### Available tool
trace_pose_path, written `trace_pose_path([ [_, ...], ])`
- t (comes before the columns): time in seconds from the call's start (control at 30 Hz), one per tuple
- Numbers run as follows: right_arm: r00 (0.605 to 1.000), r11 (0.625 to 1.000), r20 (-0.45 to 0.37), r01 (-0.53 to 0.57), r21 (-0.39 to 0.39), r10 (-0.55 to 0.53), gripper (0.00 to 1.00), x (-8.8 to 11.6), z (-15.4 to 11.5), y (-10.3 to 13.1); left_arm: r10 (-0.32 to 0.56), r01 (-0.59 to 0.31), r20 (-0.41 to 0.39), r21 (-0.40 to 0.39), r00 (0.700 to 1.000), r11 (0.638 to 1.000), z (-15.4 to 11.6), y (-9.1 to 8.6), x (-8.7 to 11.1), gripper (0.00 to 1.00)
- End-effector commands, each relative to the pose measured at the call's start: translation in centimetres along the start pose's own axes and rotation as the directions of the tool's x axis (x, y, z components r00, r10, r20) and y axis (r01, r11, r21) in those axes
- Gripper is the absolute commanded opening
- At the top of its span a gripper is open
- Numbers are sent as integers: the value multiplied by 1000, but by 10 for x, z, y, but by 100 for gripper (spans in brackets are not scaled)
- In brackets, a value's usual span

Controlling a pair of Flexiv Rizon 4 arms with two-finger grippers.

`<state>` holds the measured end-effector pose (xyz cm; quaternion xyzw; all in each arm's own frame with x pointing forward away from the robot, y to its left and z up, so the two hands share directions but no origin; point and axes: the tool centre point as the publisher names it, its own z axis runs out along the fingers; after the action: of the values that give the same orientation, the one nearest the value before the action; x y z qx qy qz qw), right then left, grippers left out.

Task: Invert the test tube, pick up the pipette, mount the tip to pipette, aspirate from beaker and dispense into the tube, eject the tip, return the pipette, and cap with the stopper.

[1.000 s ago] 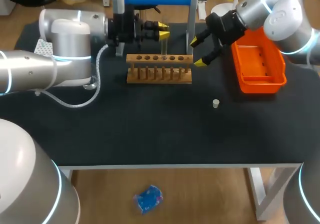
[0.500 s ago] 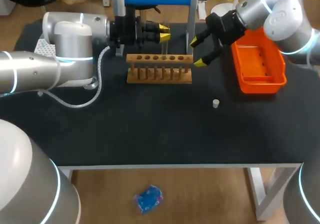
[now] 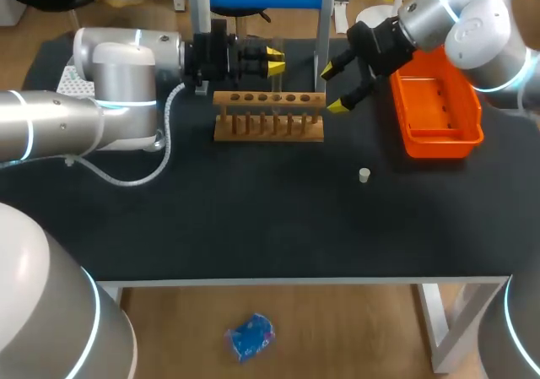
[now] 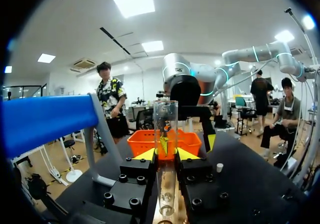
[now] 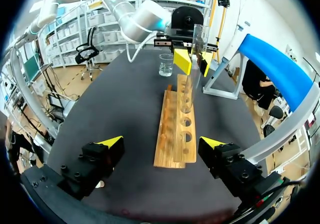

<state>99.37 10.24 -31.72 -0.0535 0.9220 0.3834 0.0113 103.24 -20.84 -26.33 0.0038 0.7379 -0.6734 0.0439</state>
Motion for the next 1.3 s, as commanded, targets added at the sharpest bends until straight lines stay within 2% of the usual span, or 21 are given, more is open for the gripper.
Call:
trace_pose_path([
  [0.03,1000,1000,-4,0,2,0,100,-1,-1,0,-10,10,-12,-1,1000,1000,1,5,-3,0],
  [1.3,1000,1000,-4,0,2,0,100,-1,-1,0,-59,59,-20,6,998,998,3,34,-3,0],
])
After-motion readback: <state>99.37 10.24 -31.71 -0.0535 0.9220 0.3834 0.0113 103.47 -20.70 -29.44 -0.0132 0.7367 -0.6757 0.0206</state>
